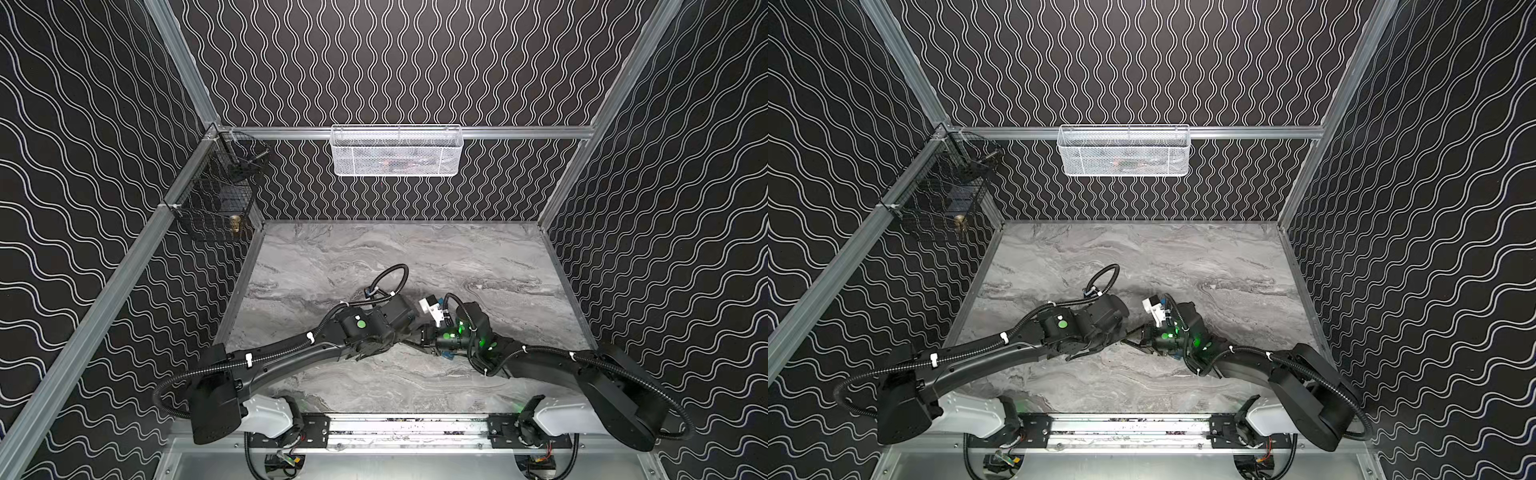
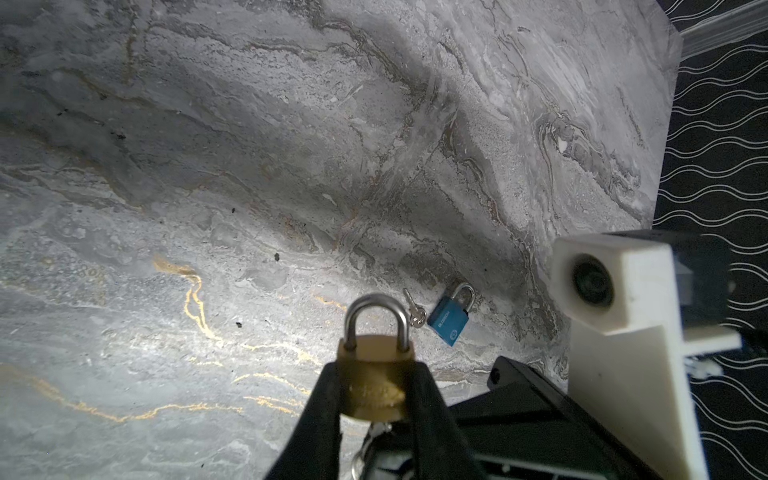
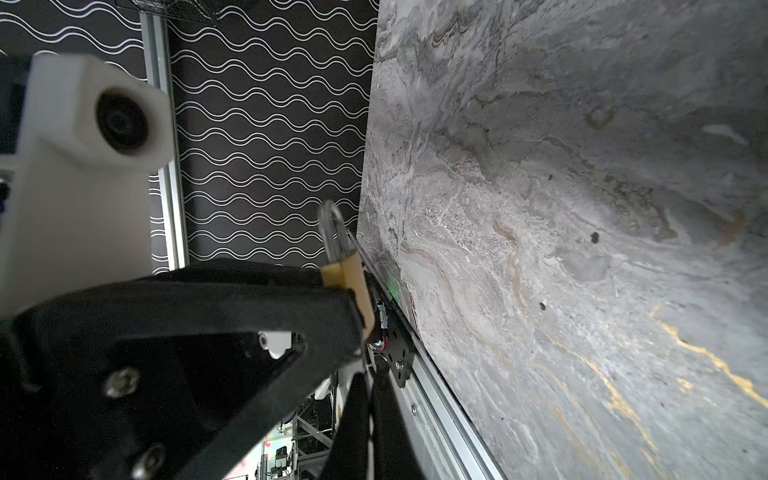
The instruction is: Unlock with the key
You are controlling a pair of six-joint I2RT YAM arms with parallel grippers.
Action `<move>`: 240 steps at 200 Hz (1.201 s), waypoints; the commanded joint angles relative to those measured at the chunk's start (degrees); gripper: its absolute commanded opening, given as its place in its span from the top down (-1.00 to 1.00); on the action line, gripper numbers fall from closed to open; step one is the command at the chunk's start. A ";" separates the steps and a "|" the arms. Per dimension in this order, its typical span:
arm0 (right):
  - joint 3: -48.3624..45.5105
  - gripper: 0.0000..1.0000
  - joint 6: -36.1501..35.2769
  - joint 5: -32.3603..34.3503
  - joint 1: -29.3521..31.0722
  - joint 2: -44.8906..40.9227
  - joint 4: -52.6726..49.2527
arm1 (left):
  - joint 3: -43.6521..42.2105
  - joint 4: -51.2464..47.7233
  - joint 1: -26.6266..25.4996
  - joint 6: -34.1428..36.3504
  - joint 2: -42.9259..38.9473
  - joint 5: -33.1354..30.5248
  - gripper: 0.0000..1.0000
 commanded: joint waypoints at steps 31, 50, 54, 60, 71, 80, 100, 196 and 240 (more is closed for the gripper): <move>-0.40 1.00 0.15 2.97 -0.24 -1.50 4.05 | -0.60 -3.63 -0.11 -2.24 -0.32 1.11 1.00; -1.14 1.00 1.46 3.59 -0.11 -2.11 4.75 | -0.86 -3.04 -0.11 -3.70 -0.64 0.58 1.00; -1.23 1.00 1.93 3.64 0.02 -1.96 5.14 | -1.02 -2.68 -0.11 -4.00 -0.65 0.65 1.00; -1.28 1.00 2.67 3.59 0.02 -1.67 5.70 | -1.19 -2.08 -0.11 -4.34 -0.70 0.65 1.00; -1.17 1.00 4.45 3.41 0.13 -1.28 6.27 | -1.16 -1.63 -0.11 -5.00 -0.60 0.69 1.00; -1.60 1.00 6.04 3.90 0.28 -1.23 8.16 | -0.93 -1.83 -0.19 -5.72 -0.41 0.50 1.00; -0.71 1.00 7.55 4.30 0.83 -0.61 8.54 | -0.42 -0.51 -0.32 -5.69 0.36 0.39 1.00; 0.16 1.00 14.96 -3.26 -1.36 5.38 21.52 | -0.47 0.55 -0.90 -2.97 0.16 1.01 1.00; 1.09 1.00 10.70 -5.62 -1.32 4.01 17.05 | -2.40 3.61 -0.90 -5.14 -2.39 -0.24 1.00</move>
